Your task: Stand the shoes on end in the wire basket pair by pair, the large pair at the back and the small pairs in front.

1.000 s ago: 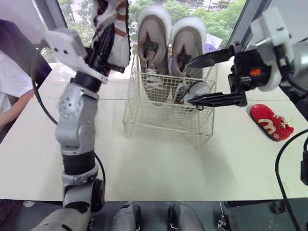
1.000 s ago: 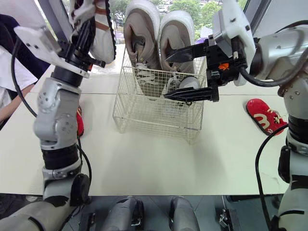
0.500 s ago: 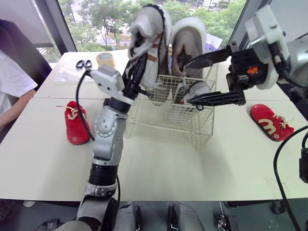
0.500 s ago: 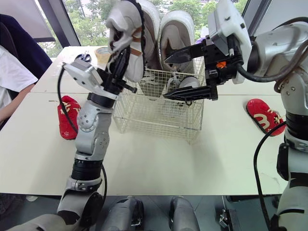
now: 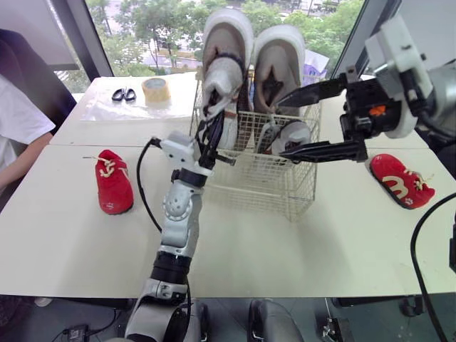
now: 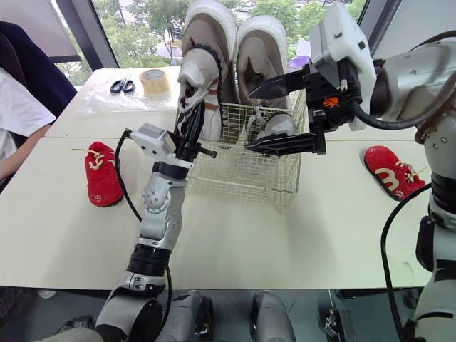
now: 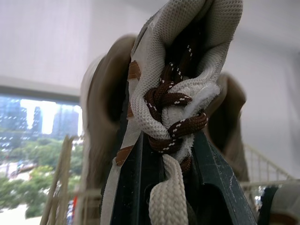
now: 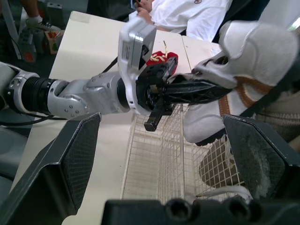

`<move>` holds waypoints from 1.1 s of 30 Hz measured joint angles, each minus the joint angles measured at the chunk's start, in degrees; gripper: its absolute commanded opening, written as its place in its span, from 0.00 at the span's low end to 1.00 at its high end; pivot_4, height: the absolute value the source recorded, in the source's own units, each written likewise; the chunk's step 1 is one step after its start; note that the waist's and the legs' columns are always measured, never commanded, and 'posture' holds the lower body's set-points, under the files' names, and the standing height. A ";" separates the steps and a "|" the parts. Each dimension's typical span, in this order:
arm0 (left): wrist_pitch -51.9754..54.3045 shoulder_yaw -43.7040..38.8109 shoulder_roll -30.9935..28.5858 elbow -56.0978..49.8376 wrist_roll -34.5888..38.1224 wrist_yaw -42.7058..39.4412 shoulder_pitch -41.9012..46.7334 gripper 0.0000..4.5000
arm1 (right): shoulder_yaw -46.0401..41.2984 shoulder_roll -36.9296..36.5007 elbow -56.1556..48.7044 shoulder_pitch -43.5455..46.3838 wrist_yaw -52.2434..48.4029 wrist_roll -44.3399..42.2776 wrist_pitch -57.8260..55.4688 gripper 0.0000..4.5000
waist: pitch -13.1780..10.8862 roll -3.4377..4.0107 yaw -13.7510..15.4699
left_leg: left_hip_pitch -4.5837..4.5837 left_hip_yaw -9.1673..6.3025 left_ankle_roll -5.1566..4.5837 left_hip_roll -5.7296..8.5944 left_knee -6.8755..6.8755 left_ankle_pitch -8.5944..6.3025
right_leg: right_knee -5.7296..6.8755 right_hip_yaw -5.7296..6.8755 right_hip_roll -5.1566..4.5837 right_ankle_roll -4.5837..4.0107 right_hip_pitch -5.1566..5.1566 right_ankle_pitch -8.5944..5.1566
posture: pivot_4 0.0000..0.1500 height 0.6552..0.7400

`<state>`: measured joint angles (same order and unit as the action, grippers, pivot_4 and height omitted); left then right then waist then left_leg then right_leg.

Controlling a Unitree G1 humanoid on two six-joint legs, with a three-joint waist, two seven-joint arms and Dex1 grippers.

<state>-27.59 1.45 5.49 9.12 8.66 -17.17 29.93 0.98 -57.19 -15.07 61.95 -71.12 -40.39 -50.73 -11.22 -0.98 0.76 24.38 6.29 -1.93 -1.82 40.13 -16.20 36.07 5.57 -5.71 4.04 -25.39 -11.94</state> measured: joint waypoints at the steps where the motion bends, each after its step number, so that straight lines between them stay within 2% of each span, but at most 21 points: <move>1: -0.91 0.01 0.40 0.38 -0.45 0.43 -0.16 0.00 | -0.20 -0.05 -0.10 0.00 0.12 -0.31 -0.09 1.00 | 0.00 0.00 0.00 | 0.00 0.00 -0.01 0.00 0.00 -0.01 | -0.01 0.01 0.00 0.00 0.00 0.00 | 1.00 1.00; 9: -6.03 0.05 1.40 3.57 -2.38 2.42 -1.14 0.00 | -0.41 -0.07 -0.49 -0.07 0.98 -0.69 -0.09 1.00 | 0.00 0.00 -0.03 | 0.00 0.01 -0.07 0.01 0.00 -0.04 | -0.01 0.08 -0.09 0.00 0.00 0.00 | 1.00 1.00; 11: -6.67 0.09 1.36 3.70 -2.56 2.48 -1.52 0.22 | -0.41 -0.07 -0.49 -0.10 1.04 -0.77 -0.05 1.00 | 0.01 0.01 -0.06 | 0.00 0.01 -0.08 0.01 -0.01 -0.05 | -0.01 0.09 -0.09 0.00 0.00 0.00 | 1.00 1.00; 12: -6.71 0.14 1.32 3.70 -2.72 2.50 -2.04 0.29 | -0.41 -0.07 -0.49 -0.13 1.07 -0.80 -0.02 1.00 | 0.02 0.02 -0.06 | 0.00 0.01 -0.08 0.01 -0.01 -0.05 | -0.01 0.09 -0.09 0.00 0.00 0.00 | 1.00 1.00; 15: -6.81 0.20 0.94 3.91 -3.27 2.54 -3.25 0.61 | -0.41 -0.03 -0.48 -0.37 1.16 -0.82 0.18 1.00 | 0.02 0.04 -0.03 | 0.00 0.01 -0.08 0.01 -0.01 -0.06 | -0.01 0.10 -0.10 0.00 0.00 0.00 | 1.00 1.00; 18: -7.58 0.39 0.10 3.70 -3.99 2.61 -3.49 0.95 | -0.41 0.00 -0.48 -0.49 1.30 -0.85 0.54 1.00 | 0.06 0.08 -0.08 | 0.00 0.01 -0.11 0.01 -0.01 -0.07 | -0.02 0.10 -0.11 0.00 0.01 0.00 | 1.00 1.00; 24: -8.33 0.47 -1.76 2.63 -6.38 4.80 -4.23 0.95 | -0.41 0.18 -0.48 -0.65 1.66 -0.92 1.00 1.00 | 0.11 0.17 -0.25 | -0.01 0.01 -0.12 0.00 -0.03 -0.09 | -0.02 0.10 -0.11 0.00 0.00 0.00 | 1.00 1.00; 33: -5.74 -4.80 -11.23 -5.29 -8.81 8.69 -1.90 0.95 | -0.41 0.36 -0.50 -1.40 2.09 -0.95 1.14 1.00 | 0.10 0.17 0.04 | 0.04 0.00 -0.12 -0.01 0.01 -0.08 | 0.00 0.14 -0.13 -0.06 -0.02 0.05 | 1.00 1.00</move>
<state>-33.33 -3.35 -5.74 3.83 -0.15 -8.48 28.03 0.57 -56.84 -15.56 60.55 -69.03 -41.33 -49.59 -11.11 -0.81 0.79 24.41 6.30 -2.05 -1.83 40.13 -16.28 36.07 5.70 -5.84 3.99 -25.41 -11.90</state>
